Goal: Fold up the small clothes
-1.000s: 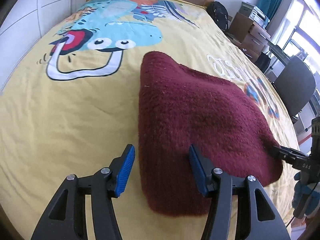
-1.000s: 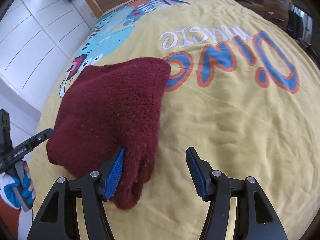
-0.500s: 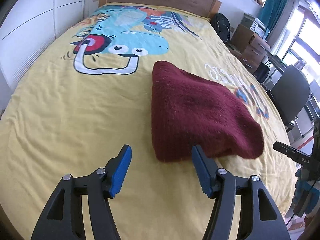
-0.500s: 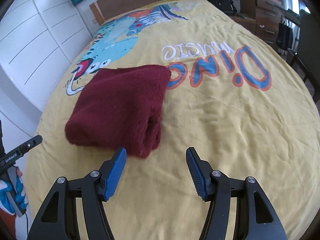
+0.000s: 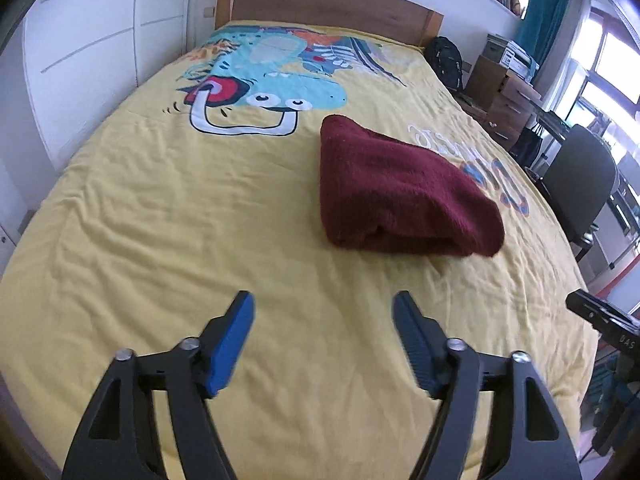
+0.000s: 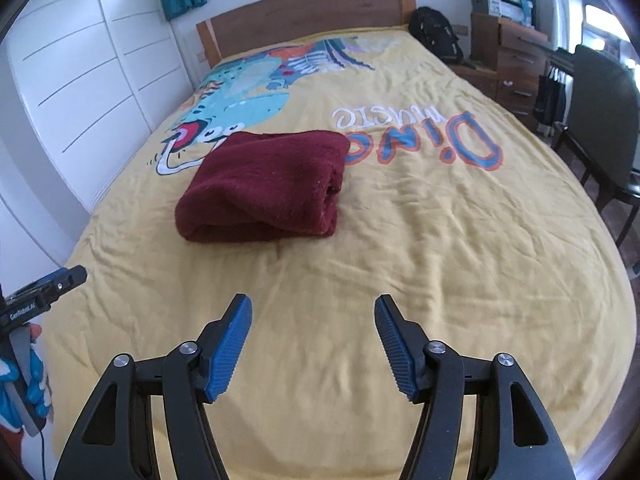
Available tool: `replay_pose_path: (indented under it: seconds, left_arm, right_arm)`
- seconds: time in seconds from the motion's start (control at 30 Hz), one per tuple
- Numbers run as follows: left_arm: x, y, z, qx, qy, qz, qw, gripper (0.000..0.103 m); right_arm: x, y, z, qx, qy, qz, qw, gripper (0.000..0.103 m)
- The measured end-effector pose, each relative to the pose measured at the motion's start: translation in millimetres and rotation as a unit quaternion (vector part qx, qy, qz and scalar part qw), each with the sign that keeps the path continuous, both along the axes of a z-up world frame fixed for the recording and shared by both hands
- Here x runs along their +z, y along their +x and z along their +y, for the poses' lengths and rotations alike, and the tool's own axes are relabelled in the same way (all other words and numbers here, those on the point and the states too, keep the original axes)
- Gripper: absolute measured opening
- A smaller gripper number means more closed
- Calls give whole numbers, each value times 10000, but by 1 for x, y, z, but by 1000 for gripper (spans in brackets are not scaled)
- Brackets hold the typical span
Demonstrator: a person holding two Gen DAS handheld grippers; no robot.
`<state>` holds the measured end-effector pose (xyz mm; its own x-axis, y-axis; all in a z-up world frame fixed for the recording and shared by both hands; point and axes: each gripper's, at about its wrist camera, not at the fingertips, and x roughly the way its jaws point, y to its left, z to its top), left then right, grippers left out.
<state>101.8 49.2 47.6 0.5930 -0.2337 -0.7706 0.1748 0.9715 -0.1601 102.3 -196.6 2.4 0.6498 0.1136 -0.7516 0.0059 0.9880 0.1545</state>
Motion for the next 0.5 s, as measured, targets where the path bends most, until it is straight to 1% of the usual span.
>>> replay_pose_path:
  seconds: [0.03,0.17,0.27,0.3,0.33,0.37,0.4,0.5]
  left_arm:
    - [1,-7,0,11,55,-70,10000,82]
    - [8,-38,-2,62,320,-357,9988,88]
    - [11,-55,-4,72,417,-540,9976,99]
    - [11,-61,-5,72,437,-581,9973,102]
    - [11,-66,-6,74,454,-611,9971,102]
    - [11,-70,-6,72,471,-631,9969,102]
    - [11,-73,-7,79,499,-655,9966,102]
    - [10,-84,-8,105,542,-710,9959,102]
  right_arm:
    - [2,-10,3,-45,-36,-67,10000,72]
    - [8,-36,8,-176,-69,-225,9996,80]
    - [12,-51,12,-237,-198,-331,9990,84]
    - [13,-56,13,-250,-221,-358,9988,87]
    - [15,-60,15,-269,-245,-386,9986,94]
    - [16,-64,15,-287,-278,-418,9983,97]
    - [18,-68,16,-305,-332,-471,9979,103]
    - [22,-77,18,-320,-474,-606,9965,103]
